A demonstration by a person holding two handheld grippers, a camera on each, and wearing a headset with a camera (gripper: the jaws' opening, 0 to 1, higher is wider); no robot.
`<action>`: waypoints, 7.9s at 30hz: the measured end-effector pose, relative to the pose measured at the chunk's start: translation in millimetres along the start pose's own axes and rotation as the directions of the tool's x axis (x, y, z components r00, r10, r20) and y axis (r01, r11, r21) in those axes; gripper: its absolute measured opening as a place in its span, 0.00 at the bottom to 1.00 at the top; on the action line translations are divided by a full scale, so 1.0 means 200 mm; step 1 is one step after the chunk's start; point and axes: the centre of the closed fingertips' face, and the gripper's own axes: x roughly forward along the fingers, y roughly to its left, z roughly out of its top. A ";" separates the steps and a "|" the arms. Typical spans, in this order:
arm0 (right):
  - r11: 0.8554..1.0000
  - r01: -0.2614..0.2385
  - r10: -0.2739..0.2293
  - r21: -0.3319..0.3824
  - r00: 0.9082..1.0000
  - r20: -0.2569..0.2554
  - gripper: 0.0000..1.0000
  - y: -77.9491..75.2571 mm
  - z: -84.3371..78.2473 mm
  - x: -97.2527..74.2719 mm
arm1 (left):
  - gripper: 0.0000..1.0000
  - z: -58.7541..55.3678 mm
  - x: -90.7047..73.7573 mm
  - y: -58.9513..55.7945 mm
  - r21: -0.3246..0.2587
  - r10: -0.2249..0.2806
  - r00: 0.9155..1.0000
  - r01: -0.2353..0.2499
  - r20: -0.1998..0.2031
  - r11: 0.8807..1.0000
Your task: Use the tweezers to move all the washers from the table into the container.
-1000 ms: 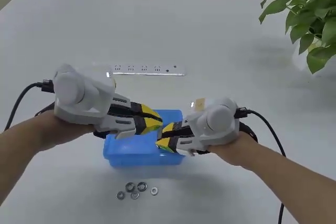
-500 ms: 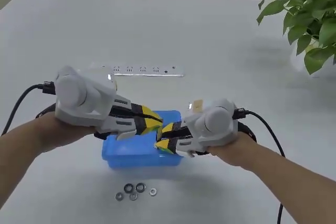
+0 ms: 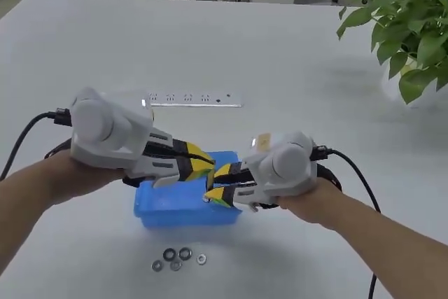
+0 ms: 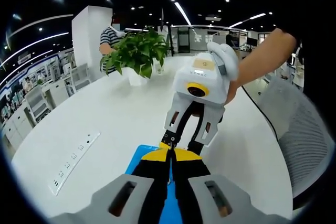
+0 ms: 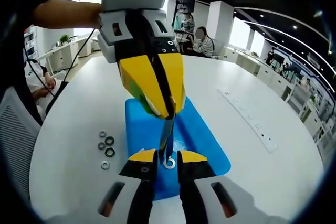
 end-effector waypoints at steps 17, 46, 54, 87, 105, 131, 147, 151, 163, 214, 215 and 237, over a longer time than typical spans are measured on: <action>0.997 0.072 -0.072 0.011 0.997 -0.004 0.31 0.03 0.06 -0.18 | 0.04 0.11 -0.08 -0.07 0.023 0.009 1.000 -0.009 0.001 1.000; 0.986 0.135 -0.130 0.097 0.990 -0.054 0.73 0.18 -0.02 -0.37 | 0.05 0.15 -0.20 -0.29 0.016 0.023 1.000 -0.023 0.019 1.000; 0.985 0.123 -0.116 0.120 0.991 -0.060 0.84 0.24 -0.05 -0.37 | 0.05 0.13 -0.19 -0.33 0.012 0.019 1.000 -0.019 0.020 1.000; 0.985 0.059 -0.048 0.163 0.996 -0.072 1.00 0.41 -0.12 -0.31 | 0.05 -0.07 -0.14 -0.42 -0.008 -0.004 1.000 0.004 -0.021 1.000; 0.988 0.010 -0.001 0.152 0.998 -0.055 0.97 0.47 -0.13 -0.28 | 0.05 -0.13 -0.11 -0.41 -0.025 -0.008 1.000 0.007 -0.023 1.000; 0.993 -0.106 0.105 0.045 0.994 0.015 0.51 0.49 -0.02 -0.14 | 0.05 -0.14 -0.12 -0.40 0.012 -0.064 0.997 0.065 -0.033 0.998; 0.979 -0.167 0.162 -0.113 0.986 -0.048 0.26 0.49 -0.05 -0.04 | 0.05 -0.13 -0.11 -0.43 0.032 -0.106 0.993 0.108 -0.054 0.994; 0.975 -0.175 0.167 -0.136 0.984 -0.068 0.22 0.48 -0.06 -0.03 | 0.05 -0.13 -0.11 -0.43 0.035 -0.116 0.992 0.118 -0.059 0.992; 0.951 -0.232 0.207 -0.206 0.969 -0.136 0.14 0.48 -0.09 0.01 | 0.05 -0.14 -0.11 -0.43 0.047 -0.140 0.987 0.145 -0.084 0.988; 0.956 -0.271 0.253 -0.116 0.956 -0.148 0.09 0.50 -0.11 0.05 | 0.05 -0.16 -0.11 -0.43 0.056 -0.143 0.983 0.151 -0.118 0.987; 0.956 -0.270 0.253 -0.115 0.956 -0.147 0.09 0.50 -0.11 0.05 | 0.05 -0.16 -0.11 -0.43 0.057 -0.142 0.983 0.150 -0.118 0.987; 0.957 -0.263 0.248 -0.121 0.960 -0.126 0.09 0.50 -0.07 0.01 | 0.14 -0.14 -0.12 -0.41 0.039 -0.127 0.988 0.131 -0.092 0.991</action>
